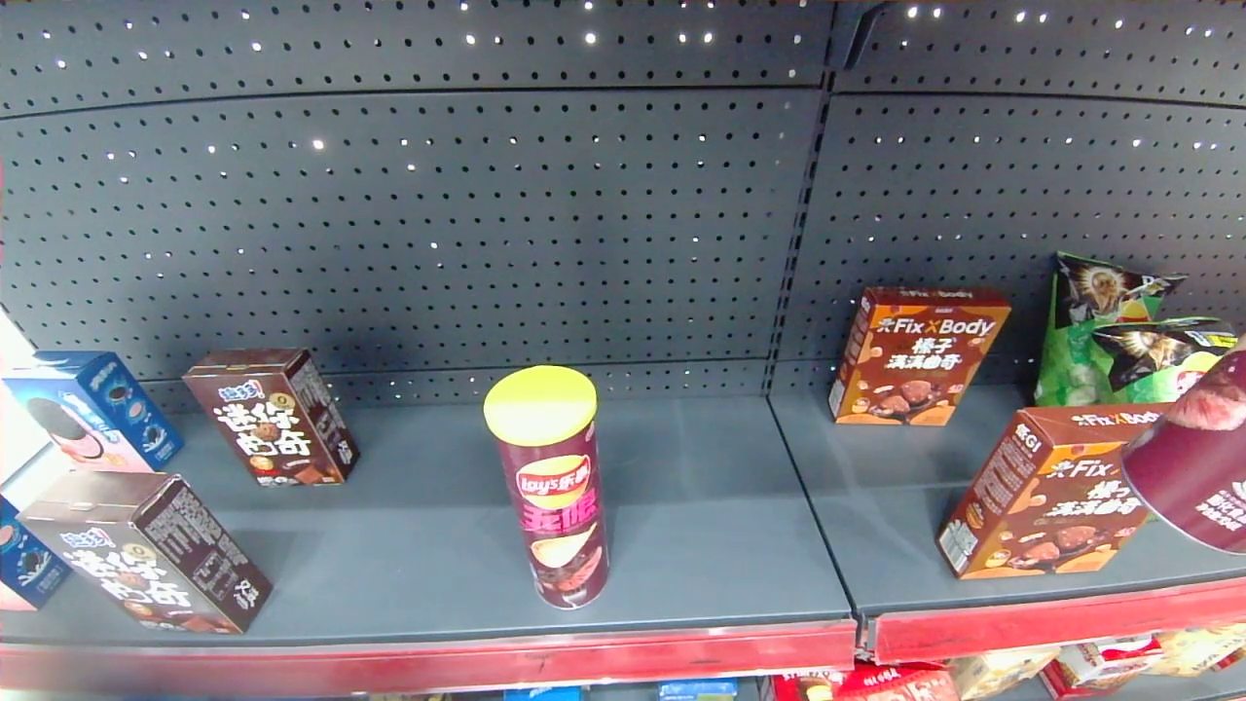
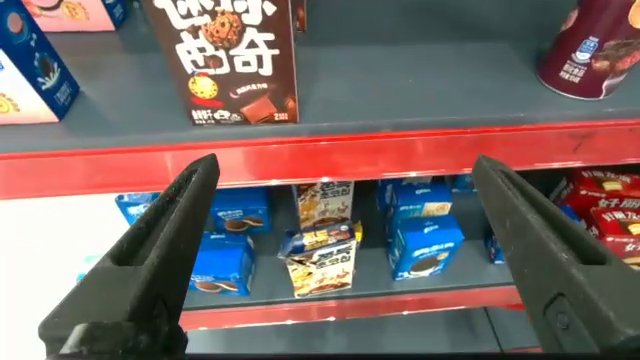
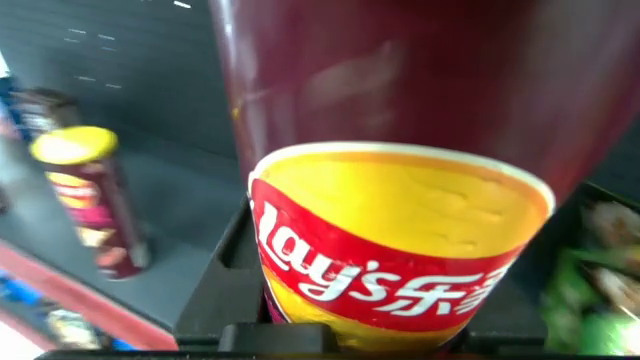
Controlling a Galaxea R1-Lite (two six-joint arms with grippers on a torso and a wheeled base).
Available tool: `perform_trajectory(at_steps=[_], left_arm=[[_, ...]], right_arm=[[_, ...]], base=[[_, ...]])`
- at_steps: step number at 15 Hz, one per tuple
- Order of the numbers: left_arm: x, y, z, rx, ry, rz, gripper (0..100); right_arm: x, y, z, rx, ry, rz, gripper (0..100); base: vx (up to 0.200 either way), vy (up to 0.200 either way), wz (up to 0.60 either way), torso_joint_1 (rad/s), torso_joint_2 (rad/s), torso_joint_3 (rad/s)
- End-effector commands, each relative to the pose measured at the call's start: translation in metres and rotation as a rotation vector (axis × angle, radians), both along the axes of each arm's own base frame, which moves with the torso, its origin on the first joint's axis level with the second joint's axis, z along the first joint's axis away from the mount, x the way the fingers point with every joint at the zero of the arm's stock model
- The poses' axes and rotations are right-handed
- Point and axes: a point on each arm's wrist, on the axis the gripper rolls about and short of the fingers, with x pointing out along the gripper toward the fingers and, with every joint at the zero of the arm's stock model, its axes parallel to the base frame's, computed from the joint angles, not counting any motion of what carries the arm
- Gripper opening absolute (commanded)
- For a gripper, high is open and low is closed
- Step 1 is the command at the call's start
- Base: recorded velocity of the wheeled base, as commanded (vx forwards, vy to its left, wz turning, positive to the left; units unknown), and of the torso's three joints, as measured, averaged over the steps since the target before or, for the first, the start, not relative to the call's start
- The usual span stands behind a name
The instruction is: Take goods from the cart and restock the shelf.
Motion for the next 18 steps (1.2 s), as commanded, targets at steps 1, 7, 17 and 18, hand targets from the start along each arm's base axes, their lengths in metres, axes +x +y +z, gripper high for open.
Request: perform_trajectory(at_steps=[1, 7, 17, 18], left_arm=[[0.0, 0.0, 0.0, 0.0, 0.003, -0.001, 100], [0.0, 0.0, 0.0, -0.001, 0.003, -0.001, 100], [0.0, 0.0, 0.0, -0.001, 0.003, -0.001, 100], [0.0, 0.0, 0.0, -0.001, 0.003, -0.001, 100]], right_arm=[[0.006, 0.011, -0.001, -0.014, 0.026, 0.085, 0], [0.011, 0.029, -0.02, -0.088, 0.085, 0.199, 0], [0.02, 0.046, -0.07, -0.124, 0.237, 0.275, 0], [0.02, 0.048, -0.078, -0.145, 0.253, 0.281, 0]], base=[[0.0, 0.0, 0.0, 0.0, 0.0, 0.0], [0.0, 0.0, 0.0, 0.0, 0.0, 0.0], [0.0, 0.0, 0.0, 0.0, 0.0, 0.0], [0.0, 0.0, 0.0, 0.0, 0.0, 0.0]])
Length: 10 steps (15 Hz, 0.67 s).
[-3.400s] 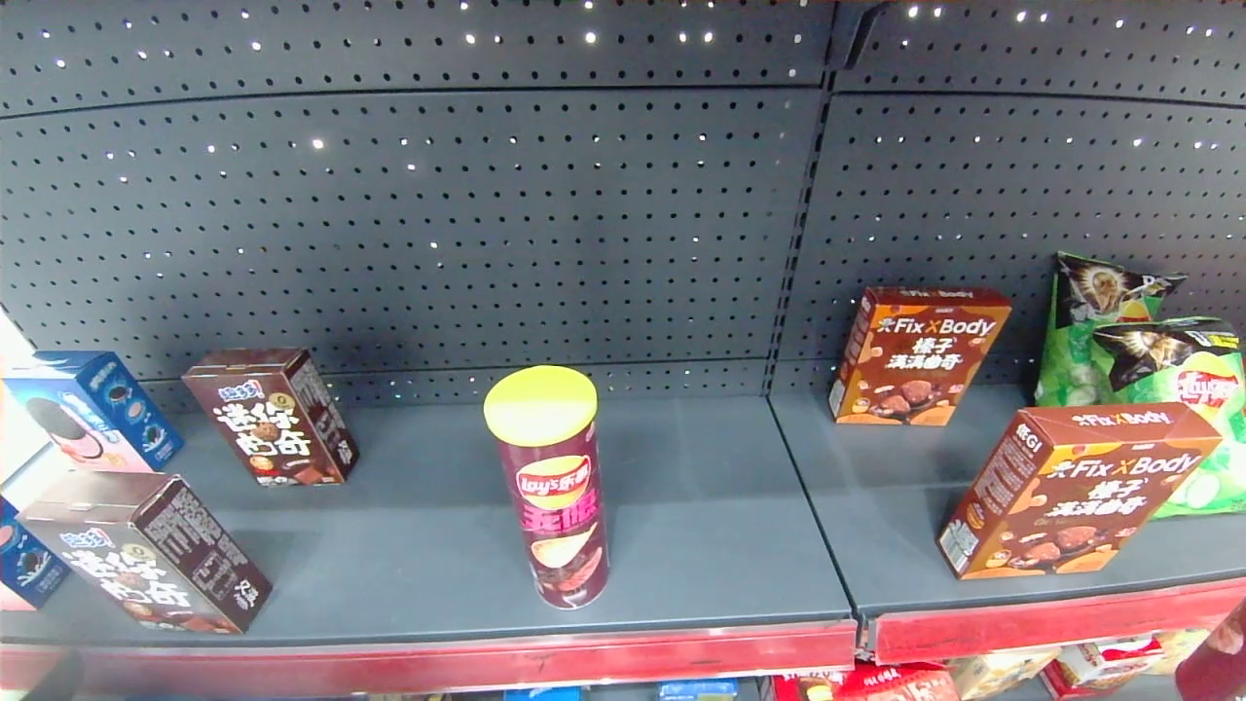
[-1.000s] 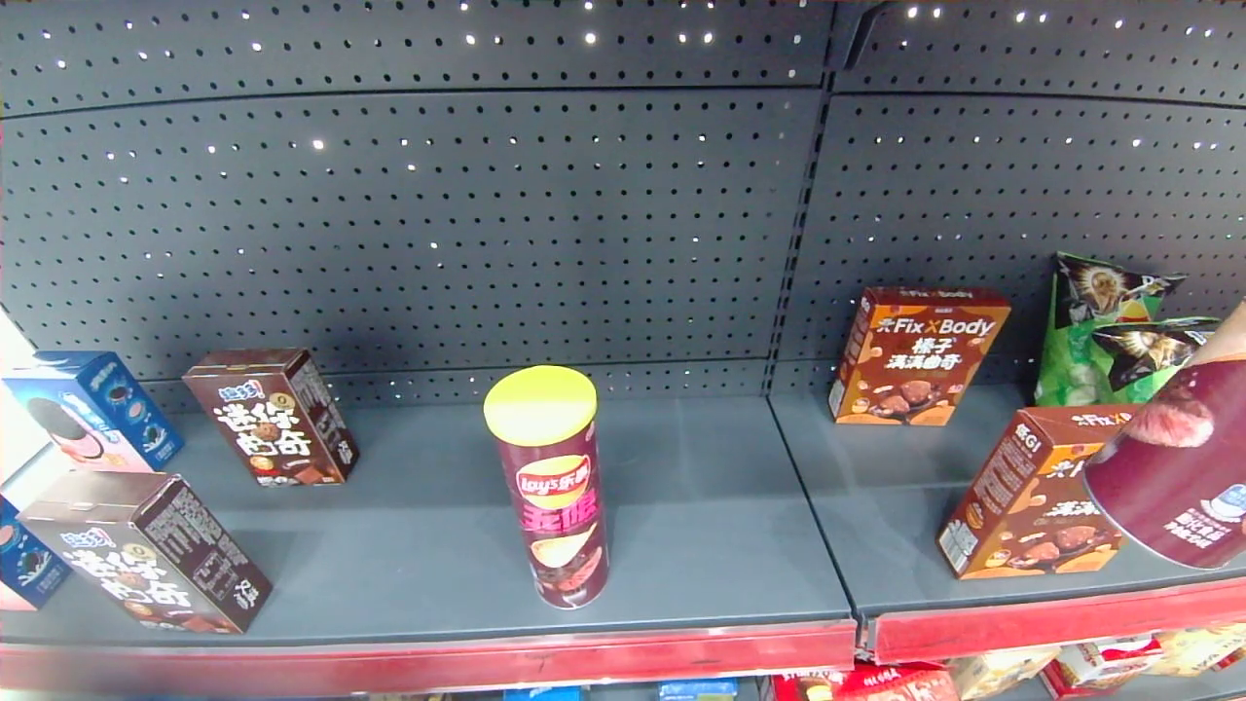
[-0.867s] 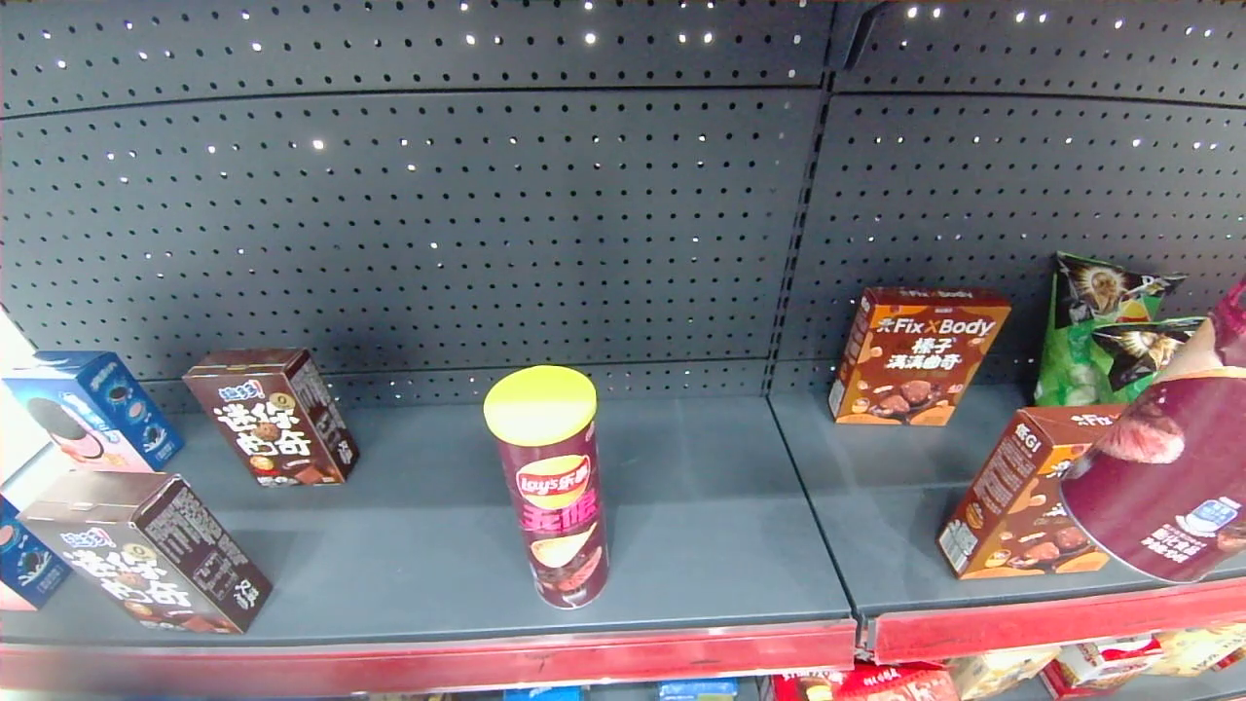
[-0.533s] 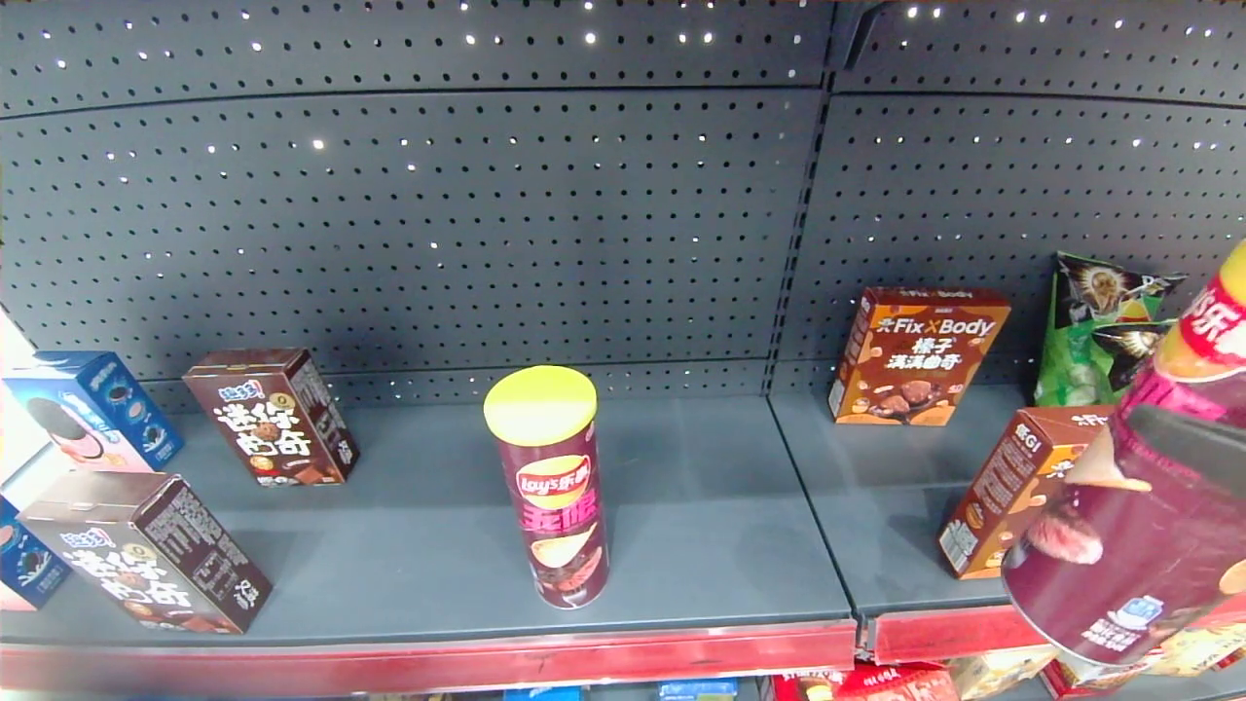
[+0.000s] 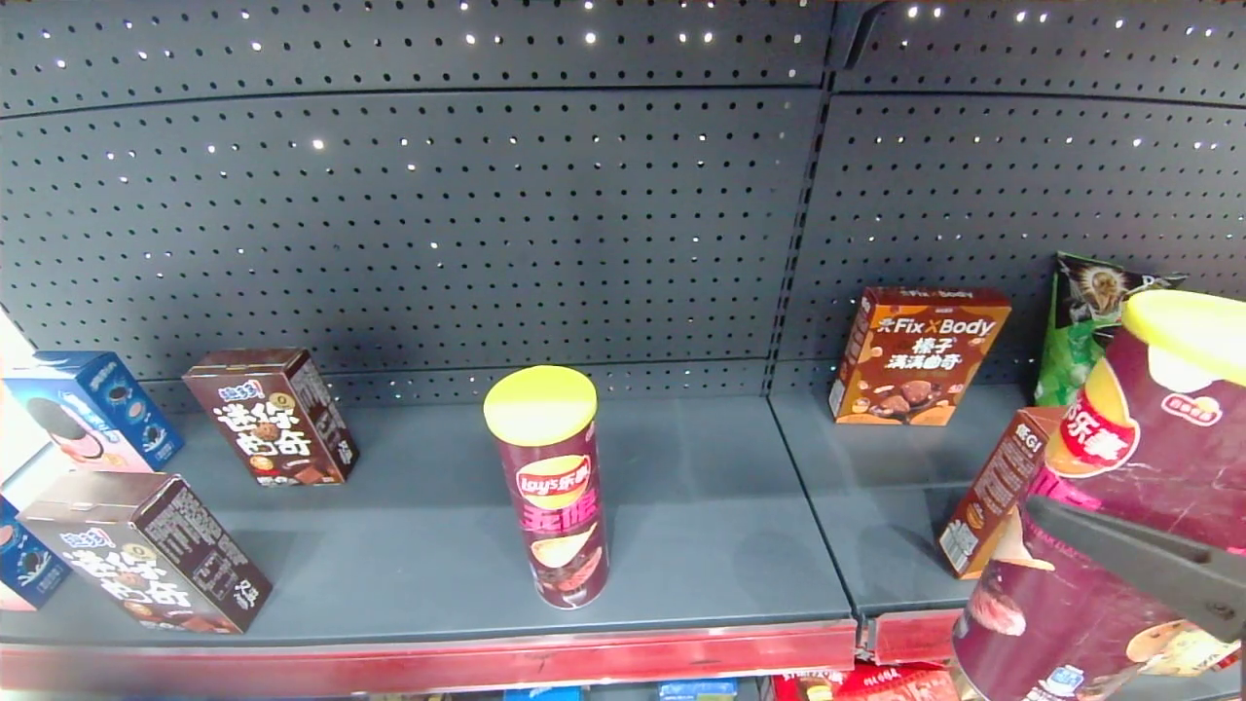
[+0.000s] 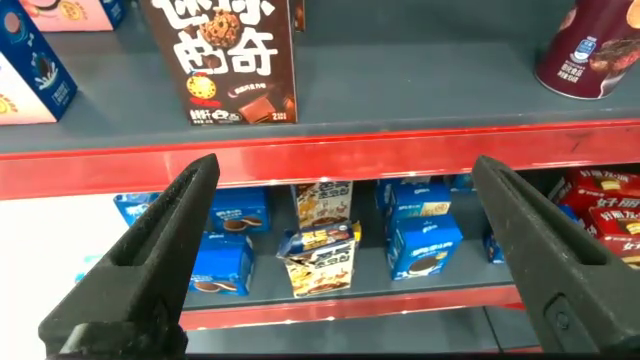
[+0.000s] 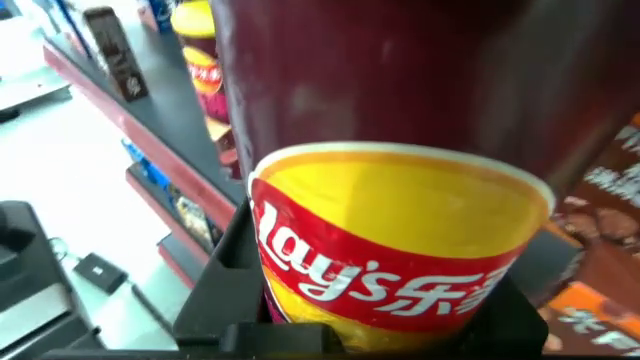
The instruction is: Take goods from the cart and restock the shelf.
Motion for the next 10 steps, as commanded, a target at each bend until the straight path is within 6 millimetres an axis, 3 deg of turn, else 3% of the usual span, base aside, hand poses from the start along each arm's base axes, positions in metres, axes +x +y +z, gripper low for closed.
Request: perform_trajectory(at_steps=[1, 3, 10], left_arm=[[0.0, 0.0, 0.0, 0.001, 0.002, 0.002, 100], [0.0, 0.0, 0.0, 0.001, 0.002, 0.002, 100], [0.0, 0.0, 0.0, 0.0, 0.002, 0.0, 100]], right_arm=[[0.004, 0.003, -0.014, -0.043, 0.038, -0.03, 0], [0.008, 0.005, -0.015, -0.06, 0.043, -0.169, 0], [0.034, 0.013, -0.01, -0.006, 0.082, -0.206, 0]], base=[[0.0, 0.0, 0.0, 0.0, 0.0, 0.0], [0.0, 0.0, 0.0, 0.0, 0.0, 0.0], [0.0, 0.0, 0.0, 0.0, 0.0, 0.0]])
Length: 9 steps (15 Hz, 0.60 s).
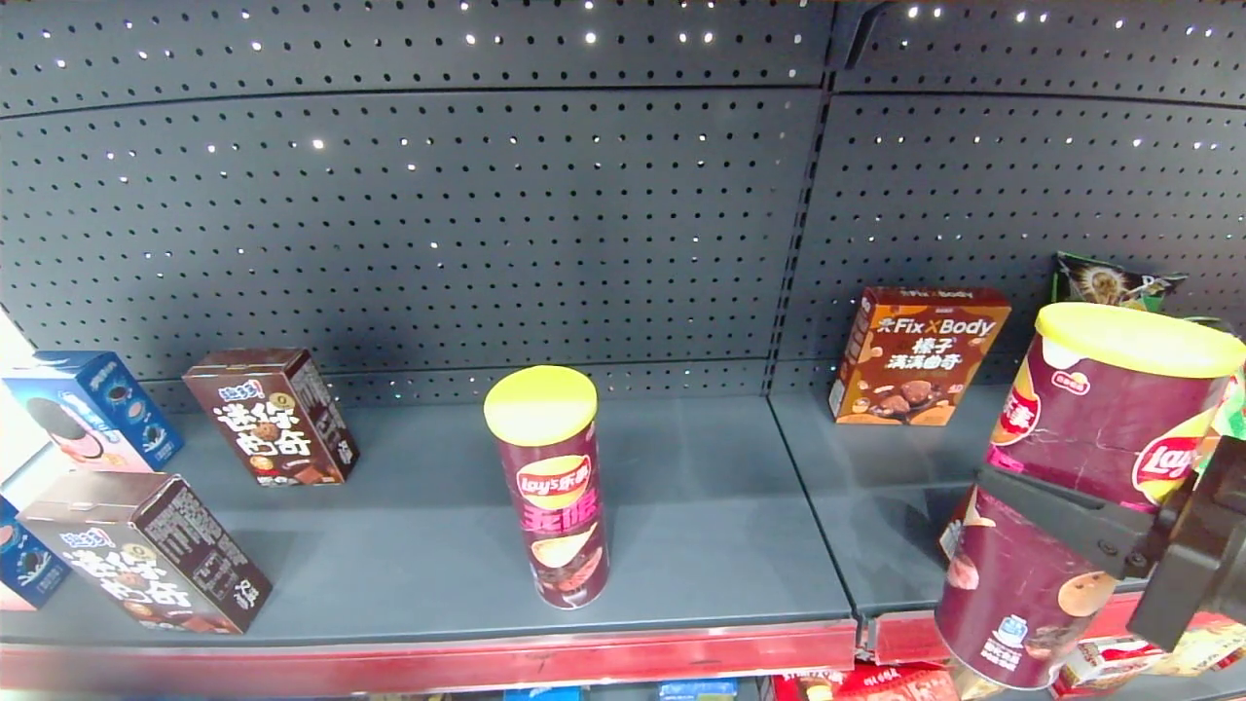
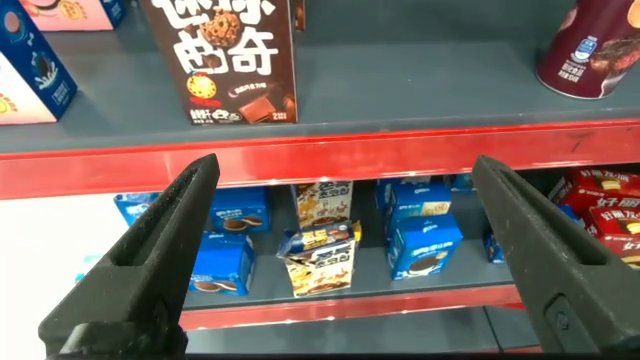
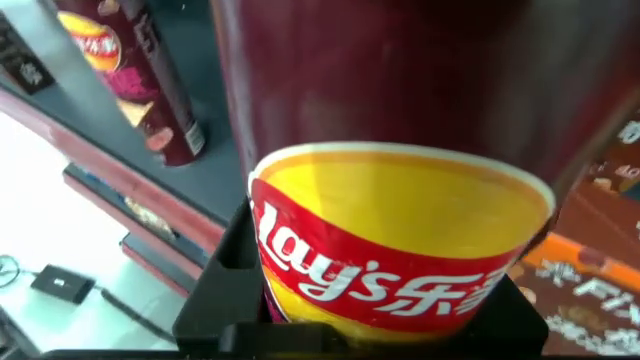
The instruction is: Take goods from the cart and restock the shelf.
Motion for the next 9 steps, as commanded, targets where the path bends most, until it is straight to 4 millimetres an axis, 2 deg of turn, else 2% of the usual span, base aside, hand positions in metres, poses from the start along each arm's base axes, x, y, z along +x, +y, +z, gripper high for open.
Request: perform_trajectory(at_steps=[1, 3, 9], left_arm=[[0.0001, 0.0, 0.0001, 0.0, 0.001, 0.001, 100], [0.0001, 0.0, 0.0001, 0.0, 0.001, 0.001, 100], [0.0001, 0.0, 0.0001, 0.0, 0.001, 0.001, 100]], right_arm=[[0.0095, 0.0052, -0.0024, -0.007, 0.013, -0.007, 0], [0.0157, 0.0097, -0.0037, -0.006, 0.011, -0.009, 0], [0.0182, 0.0116, -0.0074, -0.016, 0.024, -0.009, 0]], base=[[0.0, 0.0, 0.0, 0.0, 0.0, 0.0], [0.0, 0.0, 0.0, 0.0, 0.0, 0.0], [0.0, 0.0, 0.6, 0.007, 0.0, -0.002]])
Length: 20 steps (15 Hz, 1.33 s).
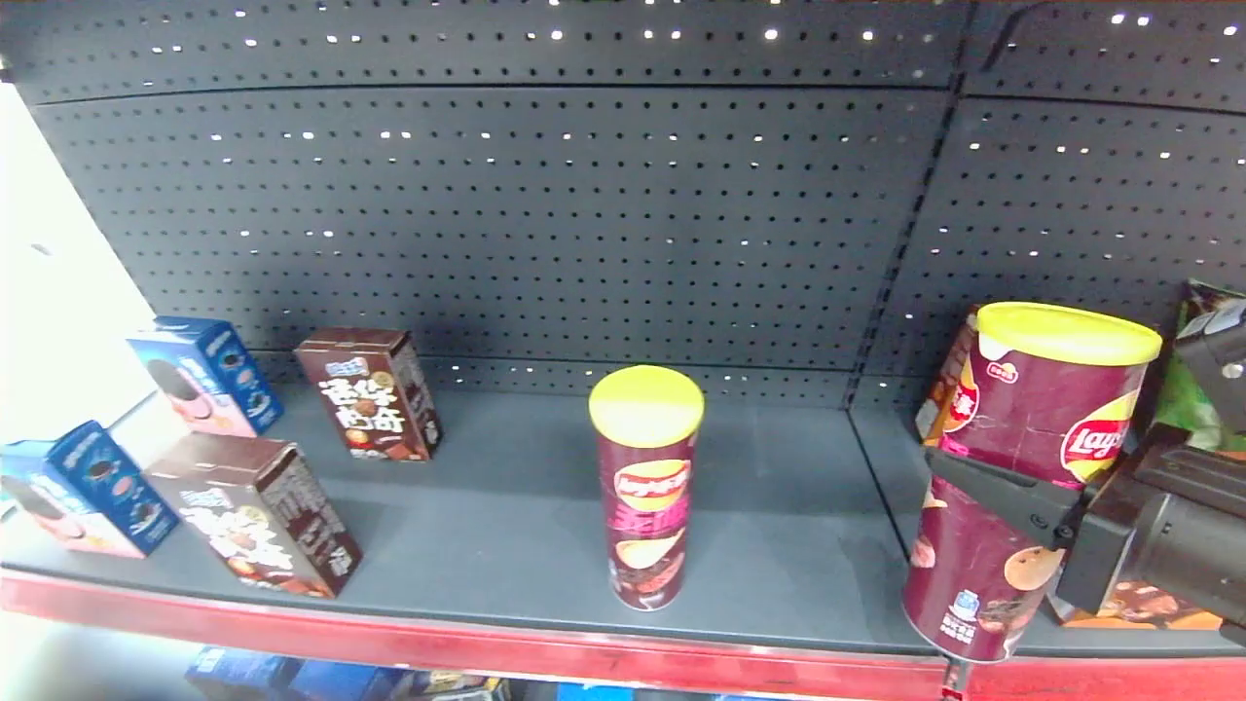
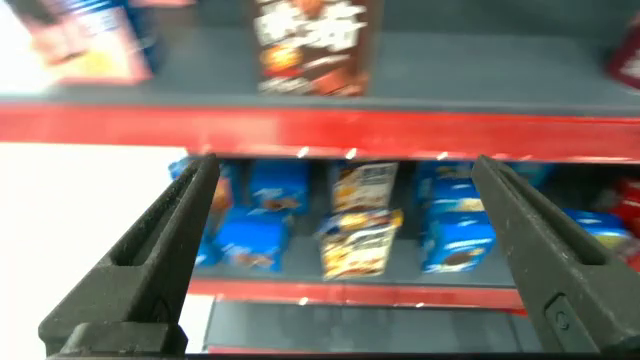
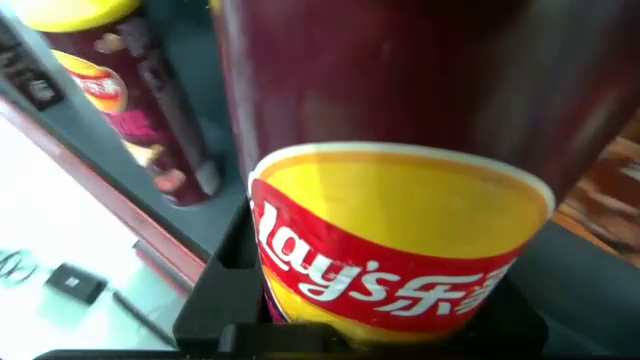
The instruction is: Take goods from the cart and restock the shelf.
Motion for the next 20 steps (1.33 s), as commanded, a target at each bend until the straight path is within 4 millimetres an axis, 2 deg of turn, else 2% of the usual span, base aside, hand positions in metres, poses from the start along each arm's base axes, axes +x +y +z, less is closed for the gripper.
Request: perform_trajectory(at_steps=[1, 4, 7, 12, 14, 16, 18, 20], left_arm=[[0.0, 0.0, 0.0, 0.0, 0.002, 0.0, 100], [0.0, 0.0, 0.0, 0.0, 0.001, 0.0, 100], [0.0, 0.0, 0.0, 0.0, 0.001, 0.0, 100], [0.0, 0.0, 0.0, 0.0, 0.001, 0.001, 100], [0.0, 0.0, 0.0, 0.0, 0.001, 0.001, 100], [0.0, 0.0, 0.0, 0.0, 0.001, 0.0, 100], [0.0, 0.0, 0.0, 0.0, 0.001, 0.0, 100], [0.0, 0.0, 0.0, 0.0, 0.001, 0.0, 100]], right_arm=[[0.0, 0.0, -0.002, -0.006, 0.007, 0.0, 0], [0.008, 0.004, -0.005, -0.018, 0.025, -0.012, 0], [0.032, 0.013, -0.013, -0.008, -0.005, -0.054, 0], [0.061, 0.03, -0.014, 0.015, -0.033, -0.113, 0], [0.083, 0.036, -0.012, 0.038, -0.041, -0.148, 0], [0.113, 0.034, -0.012, 0.04, -0.066, -0.236, 0], [0.129, 0.036, -0.009, 0.037, -0.072, -0.296, 0], [0.143, 0.043, -0.015, 0.034, -0.063, -0.287, 0]], base=[[0.0, 0.0, 0.0, 0.0, 0.0, 0.0], [0.0, 0.0, 0.0, 0.0, 0.0, 0.0], [0.0, 0.0, 0.0, 0.0, 0.0, 0.0], [0.0, 0.0, 0.0, 0.0, 0.0, 0.0], [0.0, 0.0, 0.0, 0.0, 0.0, 0.0], [0.0, 0.0, 0.0, 0.0, 0.0, 0.0], [0.0, 0.0, 0.0, 0.0, 0.0, 0.0], [0.0, 0.0, 0.0, 0.0, 0.0, 0.0]])
